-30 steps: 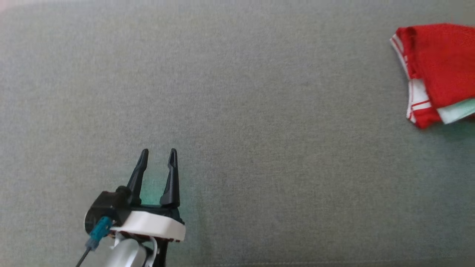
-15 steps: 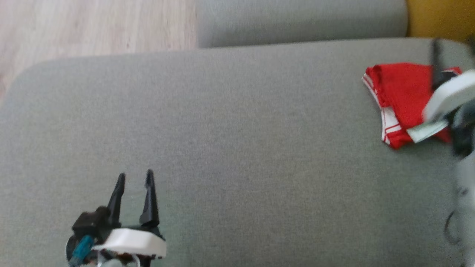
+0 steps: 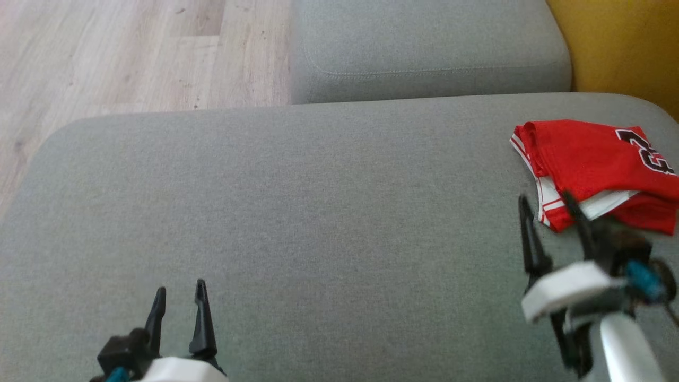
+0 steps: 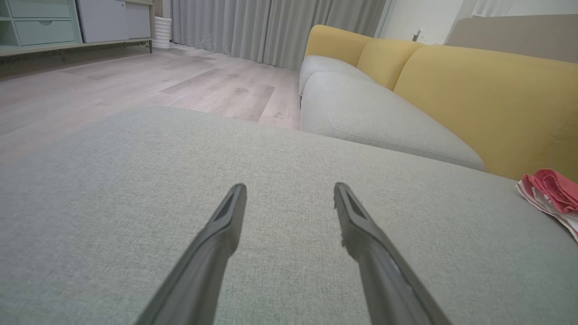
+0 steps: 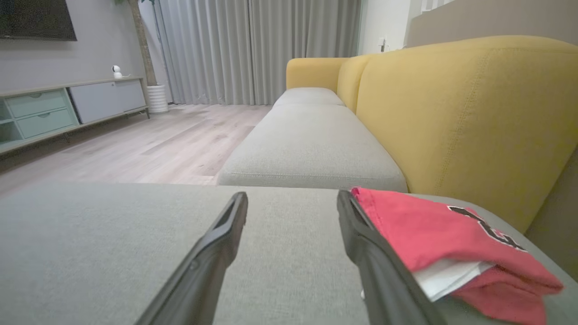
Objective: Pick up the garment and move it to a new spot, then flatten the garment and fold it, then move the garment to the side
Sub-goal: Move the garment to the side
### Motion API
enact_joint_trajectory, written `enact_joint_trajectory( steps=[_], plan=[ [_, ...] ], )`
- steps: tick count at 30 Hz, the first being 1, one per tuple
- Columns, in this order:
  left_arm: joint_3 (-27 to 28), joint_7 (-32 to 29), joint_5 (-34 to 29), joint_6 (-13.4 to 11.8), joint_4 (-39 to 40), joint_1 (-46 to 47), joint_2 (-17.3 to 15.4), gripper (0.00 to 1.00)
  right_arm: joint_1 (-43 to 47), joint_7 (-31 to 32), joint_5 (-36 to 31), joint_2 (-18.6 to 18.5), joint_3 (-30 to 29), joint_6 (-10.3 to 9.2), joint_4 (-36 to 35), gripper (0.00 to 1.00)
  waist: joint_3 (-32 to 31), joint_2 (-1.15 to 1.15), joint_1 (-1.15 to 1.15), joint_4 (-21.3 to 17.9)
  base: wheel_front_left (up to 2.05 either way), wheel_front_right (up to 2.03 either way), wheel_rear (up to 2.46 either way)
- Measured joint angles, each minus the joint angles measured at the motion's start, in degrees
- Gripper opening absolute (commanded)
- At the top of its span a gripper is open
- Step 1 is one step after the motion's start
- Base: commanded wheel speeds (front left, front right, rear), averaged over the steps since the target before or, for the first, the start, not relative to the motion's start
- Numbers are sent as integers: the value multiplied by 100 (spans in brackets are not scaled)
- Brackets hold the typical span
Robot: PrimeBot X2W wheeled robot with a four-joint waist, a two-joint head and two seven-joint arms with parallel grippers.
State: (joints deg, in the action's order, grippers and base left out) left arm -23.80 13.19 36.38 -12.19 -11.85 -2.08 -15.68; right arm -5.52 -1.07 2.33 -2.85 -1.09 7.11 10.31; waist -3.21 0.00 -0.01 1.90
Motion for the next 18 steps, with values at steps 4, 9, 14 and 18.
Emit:
enact_joint_trajectory(
  steps=[4,9,14,18],
  plan=[
    [-36,0,-1,-24,-23,-110,4,100,566,-269,181,14,98,0,-197,100,-53,0,0,36,0,0,0],
    [-94,1,-15,-15,-22,-225,21,100,990,-463,333,21,92,0,-211,100,-121,0,0,96,0,0,0],
    [-177,8,-16,44,29,-278,22,100,1104,-568,424,23,125,0,-125,100,-173,0,1,109,0,0,0],
    [-215,8,-16,66,57,-284,21,100,1103,-606,430,23,256,0,-81,100,-196,0,1,117,0,0,0]
  ],
)
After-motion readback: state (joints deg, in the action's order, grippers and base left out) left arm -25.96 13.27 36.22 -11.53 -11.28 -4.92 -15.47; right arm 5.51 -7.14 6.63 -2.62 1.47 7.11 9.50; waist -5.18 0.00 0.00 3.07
